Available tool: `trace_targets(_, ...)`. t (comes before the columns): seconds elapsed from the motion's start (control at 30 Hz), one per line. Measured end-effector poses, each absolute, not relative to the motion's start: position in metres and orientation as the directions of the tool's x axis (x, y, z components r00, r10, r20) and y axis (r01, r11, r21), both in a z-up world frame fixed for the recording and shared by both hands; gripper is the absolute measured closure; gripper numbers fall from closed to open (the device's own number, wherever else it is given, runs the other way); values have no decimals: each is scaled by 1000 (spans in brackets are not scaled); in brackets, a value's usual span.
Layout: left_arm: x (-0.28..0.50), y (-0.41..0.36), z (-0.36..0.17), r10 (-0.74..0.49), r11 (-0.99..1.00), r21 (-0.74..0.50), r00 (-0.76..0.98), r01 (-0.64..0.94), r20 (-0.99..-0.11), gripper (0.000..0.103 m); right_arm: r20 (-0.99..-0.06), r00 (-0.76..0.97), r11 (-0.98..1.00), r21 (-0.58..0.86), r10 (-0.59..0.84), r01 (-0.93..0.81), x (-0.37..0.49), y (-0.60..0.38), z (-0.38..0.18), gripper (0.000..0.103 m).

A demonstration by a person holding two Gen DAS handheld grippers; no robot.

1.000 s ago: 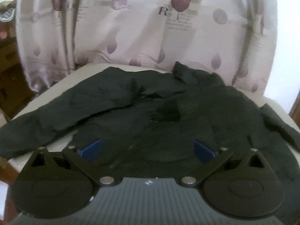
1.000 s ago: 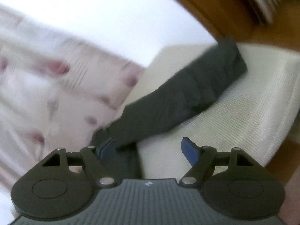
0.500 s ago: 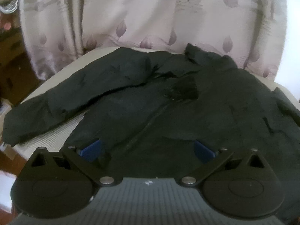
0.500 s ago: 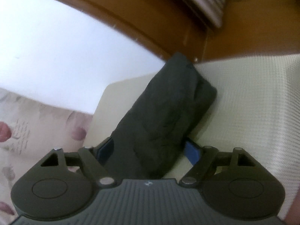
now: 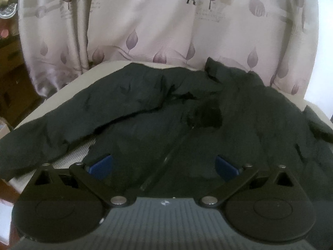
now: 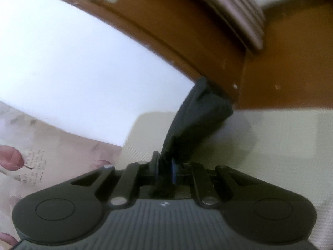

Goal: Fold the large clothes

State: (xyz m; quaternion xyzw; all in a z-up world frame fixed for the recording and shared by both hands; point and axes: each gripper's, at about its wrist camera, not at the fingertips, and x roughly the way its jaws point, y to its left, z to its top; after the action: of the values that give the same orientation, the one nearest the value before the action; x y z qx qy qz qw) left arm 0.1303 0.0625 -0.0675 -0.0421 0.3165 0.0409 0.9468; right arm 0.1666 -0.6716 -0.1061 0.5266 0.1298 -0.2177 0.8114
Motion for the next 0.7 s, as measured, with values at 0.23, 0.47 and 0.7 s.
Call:
trace_targets(0.23, 128, 63, -70, 22, 994, -74, 797, -84, -604, 0, -354, 918, 455, 797, -179, 397, 190, -644, -50, 92)
trace_targets(0.47, 122, 78, -70, 7, 988, -118, 794, -99, -608, 0, -267, 962, 581, 777, -46, 244, 234, -578, 13, 92)
trace_targets(0.7, 119, 88, -68, -13, 981, -162, 799, -106, -601, 0, -187, 964, 704, 710, 187, 1, 302, -467, 52, 92)
